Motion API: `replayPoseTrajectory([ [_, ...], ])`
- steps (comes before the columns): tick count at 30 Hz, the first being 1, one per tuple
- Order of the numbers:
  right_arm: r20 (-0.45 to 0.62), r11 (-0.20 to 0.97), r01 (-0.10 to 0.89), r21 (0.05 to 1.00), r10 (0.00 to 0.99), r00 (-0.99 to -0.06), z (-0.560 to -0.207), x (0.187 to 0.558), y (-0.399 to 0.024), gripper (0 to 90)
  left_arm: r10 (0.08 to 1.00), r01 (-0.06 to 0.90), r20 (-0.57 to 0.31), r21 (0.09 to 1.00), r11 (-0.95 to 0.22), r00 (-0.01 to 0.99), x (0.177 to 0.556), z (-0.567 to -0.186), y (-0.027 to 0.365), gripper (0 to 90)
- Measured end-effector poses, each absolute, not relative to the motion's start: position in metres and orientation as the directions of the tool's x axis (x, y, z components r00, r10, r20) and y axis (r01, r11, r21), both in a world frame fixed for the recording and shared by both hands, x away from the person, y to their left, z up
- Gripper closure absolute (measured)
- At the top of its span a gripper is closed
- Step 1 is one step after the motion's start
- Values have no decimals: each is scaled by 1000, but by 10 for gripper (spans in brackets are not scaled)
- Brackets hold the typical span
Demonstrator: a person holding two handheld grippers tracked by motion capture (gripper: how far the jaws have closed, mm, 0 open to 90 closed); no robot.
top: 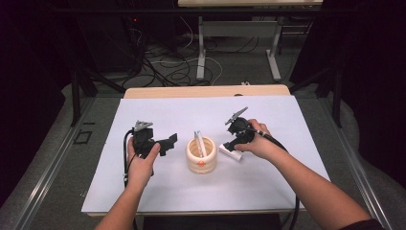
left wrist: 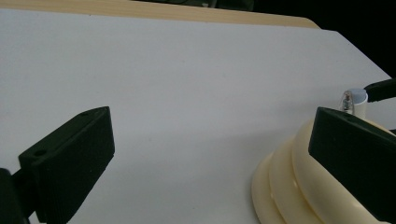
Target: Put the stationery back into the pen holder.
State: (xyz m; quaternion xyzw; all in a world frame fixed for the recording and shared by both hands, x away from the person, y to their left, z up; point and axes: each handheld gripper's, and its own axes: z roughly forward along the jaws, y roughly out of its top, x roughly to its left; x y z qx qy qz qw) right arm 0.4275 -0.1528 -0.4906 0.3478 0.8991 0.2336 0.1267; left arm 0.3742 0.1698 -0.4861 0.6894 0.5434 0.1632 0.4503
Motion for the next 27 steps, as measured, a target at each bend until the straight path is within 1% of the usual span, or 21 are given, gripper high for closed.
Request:
replayPoseTrajectory([
  [2, -38, 644, 590, 486, 691, -722, -492, 427, -154, 344, 897, 596, -268, 803, 5, 352, 374, -487, 169, 2],
  [4, -40, 663, 581, 472, 674, -737, -493, 428, -155, 378, 897, 596, -268, 803, 6, 352, 374, -487, 169, 2],
  [5, -30, 663, 574, 481, 666, -745, -495, 428, -156, 404, 897, 599, -266, 801, 2, 354, 374, -487, 169, 2],
  [7, 10, 619, 572, 538, 674, -738, -503, 427, -157, 430, 897, 596, -268, 803, 7, 351, 374, -487, 169, 2],
  [8, 4, 661, 584, 470, 661, -751, -499, 427, -159, 443, 897, 597, -268, 802, 7, 351, 374, -487, 169, 2],
  [9, 12, 618, 562, 550, 667, -745, -509, 426, -158, 450, 899, 595, -265, 803, 5, 350, 375, -487, 169, 2],
  [10, 10, 641, 567, 517, 658, -753, -507, 426, -159, 469, 899, 598, -264, 801, 3, 350, 375, -487, 169, 2],
  [11, -2, 725, 592, 352, 633, -774, -496, 426, -162, 479, 898, 597, -265, 802, 3, 351, 375, -488, 169, 2],
  [12, 9, 684, 567, 459, 634, -773, -506, 426, -161, 484, 898, 602, -263, 799, -2, 352, 375, -488, 169, 2],
  [14, 18, 688, 568, 453, 630, -777, -508, 426, -162, 501, 898, 603, -261, 798, -5, 353, 375, -488, 169, 2],
  [15, 21, 686, 567, 456, 628, -778, -510, 426, -162, 524, 897, 599, -264, 800, -1, 354, 375, -488, 168, 2],
  [18, 39, 688, 584, 430, 632, -774, -512, 425, -162, 562, 897, 600, -264, 800, -1, 354, 375, -489, 168, 2],
  [25, 39, 696, 584, 417, 628, -777, -516, 425, -161, 575, 897, 607, -268, 794, 1, 350, 375, -489, 169, 2],
  [27, 34, 705, 585, 400, 627, -778, -517, 425, -161, 576, 897, 606, -269, 796, 2, 351, 375, -489, 169, 2],
])
